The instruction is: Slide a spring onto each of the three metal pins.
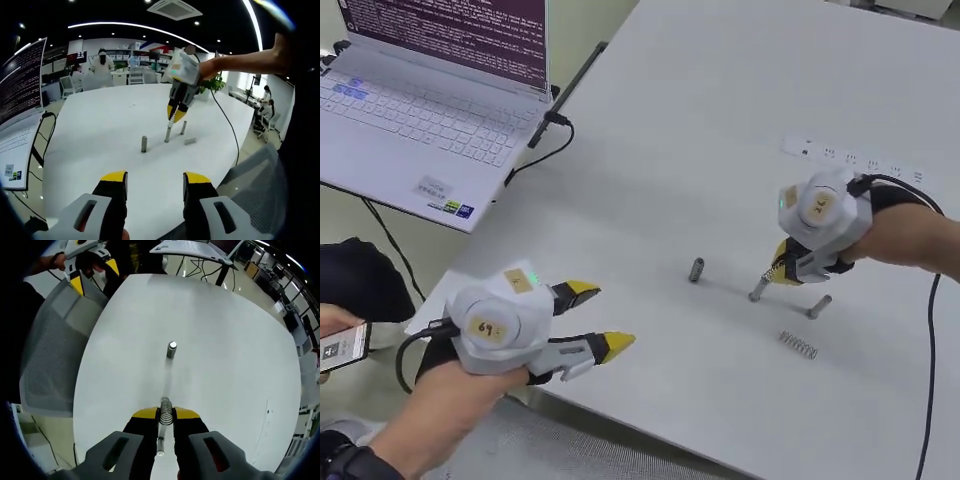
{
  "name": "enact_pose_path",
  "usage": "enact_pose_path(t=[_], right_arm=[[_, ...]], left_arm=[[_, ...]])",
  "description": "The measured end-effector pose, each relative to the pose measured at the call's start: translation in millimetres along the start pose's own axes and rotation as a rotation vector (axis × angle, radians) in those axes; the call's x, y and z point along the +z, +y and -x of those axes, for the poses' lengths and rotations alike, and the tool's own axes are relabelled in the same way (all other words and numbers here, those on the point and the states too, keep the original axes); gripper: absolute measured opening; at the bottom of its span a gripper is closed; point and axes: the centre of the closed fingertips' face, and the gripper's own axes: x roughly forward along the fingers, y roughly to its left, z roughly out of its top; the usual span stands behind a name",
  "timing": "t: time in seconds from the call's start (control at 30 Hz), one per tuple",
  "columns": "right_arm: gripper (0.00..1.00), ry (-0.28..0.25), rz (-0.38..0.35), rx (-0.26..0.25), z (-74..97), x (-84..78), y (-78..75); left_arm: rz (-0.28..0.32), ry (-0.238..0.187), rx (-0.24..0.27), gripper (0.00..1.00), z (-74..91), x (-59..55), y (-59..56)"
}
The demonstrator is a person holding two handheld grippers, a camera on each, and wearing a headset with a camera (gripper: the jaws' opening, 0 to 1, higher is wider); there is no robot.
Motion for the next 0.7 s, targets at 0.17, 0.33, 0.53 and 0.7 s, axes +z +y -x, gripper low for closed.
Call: enact_pose_path(t=[0.17, 0.33, 0.53, 0.7], right_arm=[[0.08, 0.003, 0.004, 0.009, -3.8, 1.6, 0.4], [0.08, 0.033, 0.027, 0.013, -8.7, -1.4, 0.8], [0.08, 0.048, 0.036, 0.021, -14.9, -3.6, -0.3], [0.08, 0.06, 0.042, 0.03, -19.6, -4.1, -0.2]], left_arm=[[0.006, 0.003, 0.003, 0.39, 1.2, -1.5, 0.8], [0.008, 0.003, 0.007, 0.38, 2.2, -2.6, 2.5], [0.01, 0.002, 0.008, 0.38, 2.8, -2.6, 3.7], [0.007, 0.005, 0.008, 0.39, 2.7, -3.5, 3.8]])
